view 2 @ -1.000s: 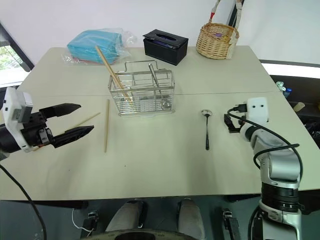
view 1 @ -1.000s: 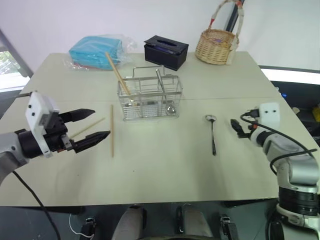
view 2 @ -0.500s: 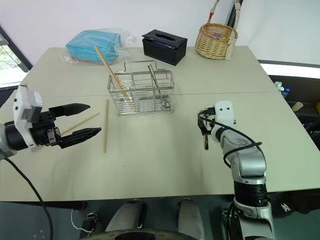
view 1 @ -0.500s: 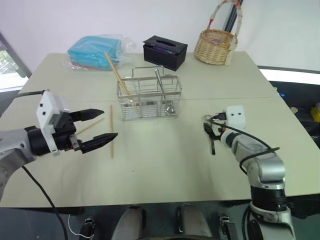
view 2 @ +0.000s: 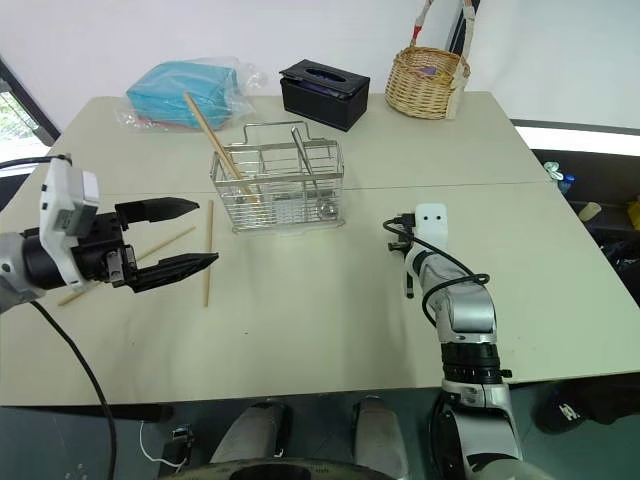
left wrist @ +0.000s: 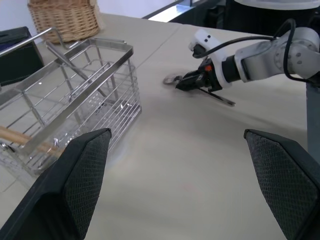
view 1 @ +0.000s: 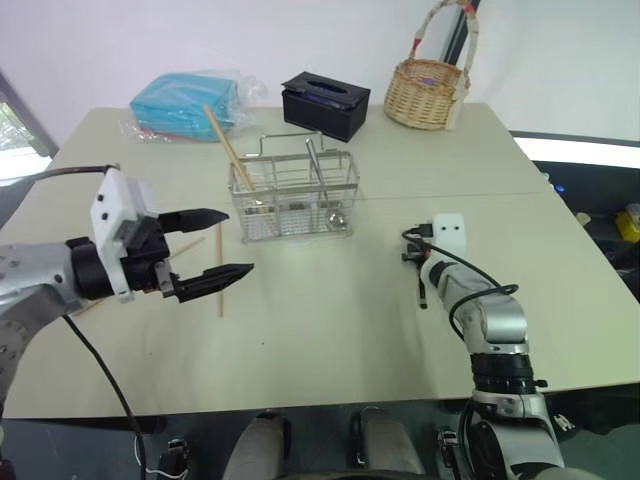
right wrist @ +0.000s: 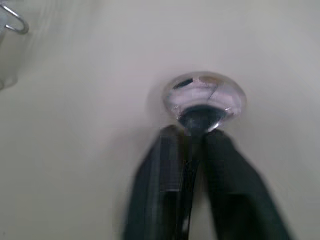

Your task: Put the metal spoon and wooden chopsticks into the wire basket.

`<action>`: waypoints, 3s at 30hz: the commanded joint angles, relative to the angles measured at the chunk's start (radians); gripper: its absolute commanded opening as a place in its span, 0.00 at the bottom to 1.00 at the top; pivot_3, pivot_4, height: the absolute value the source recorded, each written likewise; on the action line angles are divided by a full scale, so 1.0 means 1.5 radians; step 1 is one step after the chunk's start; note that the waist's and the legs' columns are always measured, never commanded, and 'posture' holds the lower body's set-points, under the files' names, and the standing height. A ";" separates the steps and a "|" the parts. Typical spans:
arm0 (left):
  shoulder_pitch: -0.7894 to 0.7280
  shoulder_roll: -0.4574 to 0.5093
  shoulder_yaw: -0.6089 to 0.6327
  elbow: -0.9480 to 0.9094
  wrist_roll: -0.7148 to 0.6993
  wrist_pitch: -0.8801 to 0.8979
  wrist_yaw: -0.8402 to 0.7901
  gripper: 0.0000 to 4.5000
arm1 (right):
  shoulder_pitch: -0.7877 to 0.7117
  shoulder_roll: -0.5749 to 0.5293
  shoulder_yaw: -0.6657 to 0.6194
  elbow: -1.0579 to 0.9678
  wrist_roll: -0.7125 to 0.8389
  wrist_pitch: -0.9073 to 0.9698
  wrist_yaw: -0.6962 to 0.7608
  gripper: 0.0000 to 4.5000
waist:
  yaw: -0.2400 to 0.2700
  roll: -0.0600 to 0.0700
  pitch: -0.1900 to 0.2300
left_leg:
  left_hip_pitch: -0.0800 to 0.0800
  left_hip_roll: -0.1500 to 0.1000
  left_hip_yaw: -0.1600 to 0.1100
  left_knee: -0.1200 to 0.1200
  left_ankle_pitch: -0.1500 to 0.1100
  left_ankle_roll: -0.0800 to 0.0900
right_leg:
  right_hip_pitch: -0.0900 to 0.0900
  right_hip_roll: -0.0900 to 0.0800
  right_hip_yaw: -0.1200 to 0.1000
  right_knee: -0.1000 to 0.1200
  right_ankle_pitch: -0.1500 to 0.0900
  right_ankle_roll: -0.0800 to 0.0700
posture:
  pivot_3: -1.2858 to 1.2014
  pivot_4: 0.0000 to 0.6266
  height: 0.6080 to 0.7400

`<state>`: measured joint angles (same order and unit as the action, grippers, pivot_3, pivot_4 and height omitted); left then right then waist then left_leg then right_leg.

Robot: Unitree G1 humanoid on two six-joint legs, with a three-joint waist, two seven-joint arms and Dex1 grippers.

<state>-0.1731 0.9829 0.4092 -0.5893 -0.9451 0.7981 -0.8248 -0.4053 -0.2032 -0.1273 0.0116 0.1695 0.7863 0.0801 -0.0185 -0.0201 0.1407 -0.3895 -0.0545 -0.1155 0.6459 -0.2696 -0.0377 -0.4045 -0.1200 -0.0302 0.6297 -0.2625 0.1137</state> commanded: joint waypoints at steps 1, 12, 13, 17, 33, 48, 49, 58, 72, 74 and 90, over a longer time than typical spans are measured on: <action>-0.014 0.007 0.005 -0.002 -0.007 -0.002 0.002 1.00 | -0.003 0.004 -0.002 0.006 -0.001 -0.014 0.000 0.02 | 0.001 0.000 0.000 | 0.000 0.000 0.000 0.000 0.000 0.000 | 0.000 0.000 0.000 0.000 0.000 0.000 | 0.52 0.24 0.40; -0.045 -0.014 -0.021 0.031 0.027 -0.030 0.012 1.00 | -0.109 -0.062 -0.018 -0.137 0.018 -0.093 0.051 0.02 | 0.001 0.002 0.001 | -0.001 0.000 0.000 0.000 0.000 0.000 | 0.000 0.000 0.001 0.000 0.000 0.000 | 0.52 0.24 0.40; -0.049 -0.016 -0.025 0.035 0.030 -0.033 0.013 1.00 | -0.141 -0.063 -0.020 -0.144 0.027 -0.102 0.058 0.02 | -0.001 0.002 0.001 | -0.001 0.000 0.000 0.000 0.000 0.000 | 0.000 0.000 0.001 0.000 0.000 0.000 | 0.52 0.24 0.40; -0.063 -0.026 -0.039 0.049 0.047 -0.045 0.013 1.00 | -0.278 -0.026 -0.028 -0.125 0.069 -0.116 0.061 0.02 | -0.002 0.001 0.001 | 0.000 0.001 0.000 -0.002 0.000 0.000 | -0.001 0.001 0.000 0.001 0.001 0.000 | 0.52 0.24 0.40; -0.049 -0.033 0.016 0.008 0.029 -0.025 0.068 1.00 | -0.460 0.187 0.042 0.307 0.034 -0.507 0.104 0.02 | -0.002 0.001 0.001 | 0.000 -0.001 -0.001 -0.001 0.000 0.000 | -0.003 0.001 0.000 0.002 0.002 0.001 | 0.52 0.24 0.40; -0.032 -0.002 0.084 -0.020 -0.029 0.018 0.117 1.00 | -0.508 0.195 0.016 0.543 0.024 -0.721 0.120 0.02 | -0.020 0.001 0.001 | 0.000 0.000 -0.002 -0.001 0.000 0.000 | -0.004 0.001 0.001 0.004 0.002 0.001 | 0.52 0.24 0.40; -0.034 0.000 0.083 -0.017 -0.030 0.017 0.118 1.00 | -0.520 0.192 0.011 0.544 0.027 -0.718 0.117 0.02 | -0.020 0.001 0.001 | 0.000 0.000 -0.002 -0.001 0.000 0.000 | -0.004 0.001 0.001 0.005 0.002 0.001 | 0.52 0.24 0.40; -0.056 -0.002 0.056 0.001 -0.019 -0.001 0.121 1.00 | -0.554 0.180 -0.005 0.538 0.036 -0.708 0.120 0.02 | -0.018 0.001 0.001 | 0.000 -0.001 -0.002 -0.001 0.000 0.000 | -0.005 0.001 0.001 0.007 0.002 0.000 | 0.52 0.24 0.40; -0.080 0.005 0.059 0.008 -0.027 0.007 0.123 1.00 | -0.546 0.174 0.001 0.653 -0.011 -0.826 0.117 0.08 | -0.020 0.000 0.001 | 0.000 -0.001 -0.001 0.000 0.000 0.000 | -0.006 0.001 0.001 0.011 0.002 0.000 | 0.52 0.24 0.40; -0.078 0.005 0.063 0.005 -0.028 0.009 0.125 1.00 | -0.548 0.177 -0.007 0.662 0.000 -0.823 0.127 0.23 | -0.020 0.000 0.001 | 0.000 -0.001 -0.001 0.000 0.000 0.000 | -0.006 0.001 0.001 0.011 0.002 0.000 | 0.52 0.24 0.40; -0.105 -0.006 0.029 0.035 -0.007 -0.012 0.127 1.00 | -0.515 0.139 0.001 0.551 -0.003 -0.778 0.127 0.98 | -0.017 0.000 0.001 | 0.000 -0.001 -0.001 0.000 0.000 0.000 | -0.006 0.001 0.001 0.011 0.002 0.000 | 0.52 0.24 0.40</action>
<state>-0.3099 0.9748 0.4471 -0.5364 -0.9693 0.8074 -0.6329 -1.1723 0.0166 -0.1249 0.9071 0.1614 -0.3890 0.2653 -0.0445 -0.0200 0.1420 -0.3901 -0.0557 -0.1177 0.6460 -0.2694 -0.0379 -0.4127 -0.1181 -0.0284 0.6459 -0.2602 0.1139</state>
